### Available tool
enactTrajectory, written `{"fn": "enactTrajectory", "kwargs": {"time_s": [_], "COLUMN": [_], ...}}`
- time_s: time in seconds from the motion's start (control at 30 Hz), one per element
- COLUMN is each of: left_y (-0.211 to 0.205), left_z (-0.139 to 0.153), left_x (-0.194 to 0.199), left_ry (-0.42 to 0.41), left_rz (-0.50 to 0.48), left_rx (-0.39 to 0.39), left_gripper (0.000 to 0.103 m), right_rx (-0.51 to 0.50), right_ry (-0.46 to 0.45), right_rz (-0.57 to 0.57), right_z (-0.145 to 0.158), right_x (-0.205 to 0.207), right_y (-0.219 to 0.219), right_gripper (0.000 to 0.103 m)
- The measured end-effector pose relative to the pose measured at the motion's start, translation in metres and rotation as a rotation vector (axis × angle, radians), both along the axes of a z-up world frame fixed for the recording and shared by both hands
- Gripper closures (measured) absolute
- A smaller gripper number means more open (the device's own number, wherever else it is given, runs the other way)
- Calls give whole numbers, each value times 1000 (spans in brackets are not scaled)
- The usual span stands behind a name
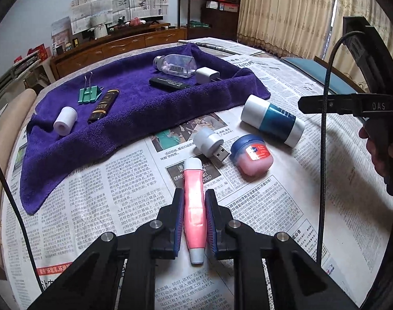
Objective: Organize rigid objects
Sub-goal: 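Grasp the pink tube with the left tool, then grasp the white ADMD Vaseline bottle with the right tool while the left tool holds the pink tube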
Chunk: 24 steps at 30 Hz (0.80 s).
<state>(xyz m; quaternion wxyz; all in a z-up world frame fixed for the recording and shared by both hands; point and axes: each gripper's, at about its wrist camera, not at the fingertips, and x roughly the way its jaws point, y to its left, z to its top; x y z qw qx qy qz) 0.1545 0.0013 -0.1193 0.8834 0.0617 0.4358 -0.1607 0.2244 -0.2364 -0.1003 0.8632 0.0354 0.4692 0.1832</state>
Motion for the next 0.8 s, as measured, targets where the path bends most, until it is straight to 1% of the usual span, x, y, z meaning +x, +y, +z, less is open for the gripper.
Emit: {"fn": "enactTrajectory", "kwargs": {"time_s": [0.03, 0.1, 0.2, 0.3, 0.37, 0.43, 0.47, 0.5, 0.53, 0.57, 0.6, 0.7, 0.77, 0.8], "left_y": [1, 2, 0, -1, -1, -2, -3, -2, -1, 0, 1, 1, 1, 1], "left_z": [0, 0, 0, 0, 0, 0, 0, 0, 0, 0, 0, 0, 0, 0], "left_x": [1, 1, 1, 1, 1, 0, -1, 0, 0, 0, 0, -1, -1, -1], "left_ry": [3, 7, 3, 2, 9, 5, 2, 4, 7, 9, 9, 8, 4, 3], "left_rz": [5, 11, 19, 23, 23, 23, 19, 22, 22, 23, 25, 29, 31, 36], "left_rx": [-10, -18, -2, 3, 1, 13, 20, 14, 9, 3, -2, -2, -1, -5], "left_gripper": [87, 87, 87, 87, 87, 87, 87, 87, 87, 87, 87, 87, 87, 87], "right_rx": [4, 2, -28, -54, -62, -68, -82, -111, -134, -148, -148, -170, -176, -190], "right_ry": [-2, -8, -27, -40, -34, -31, -33, -33, -33, -24, -10, -31, -43, -52], "right_rz": [5, 19, 43, 79, 103, 143, 151, 161, 170, 184, 191, 198, 203, 206], "right_z": [0, 0, 1, 0, -2, -6, -7, -10, -13, -17, -21, -22, -23, -23], "right_x": [0, -1, -1, -2, -3, -5, -5, -3, -2, 0, 1, 1, 1, 0], "right_y": [0, 4, 14, 27, 35, 47, 52, 58, 63, 67, 69, 73, 75, 76], "right_gripper": [2, 8, 14, 15, 18, 19, 21, 28, 32, 40, 41, 45, 46, 52]}}
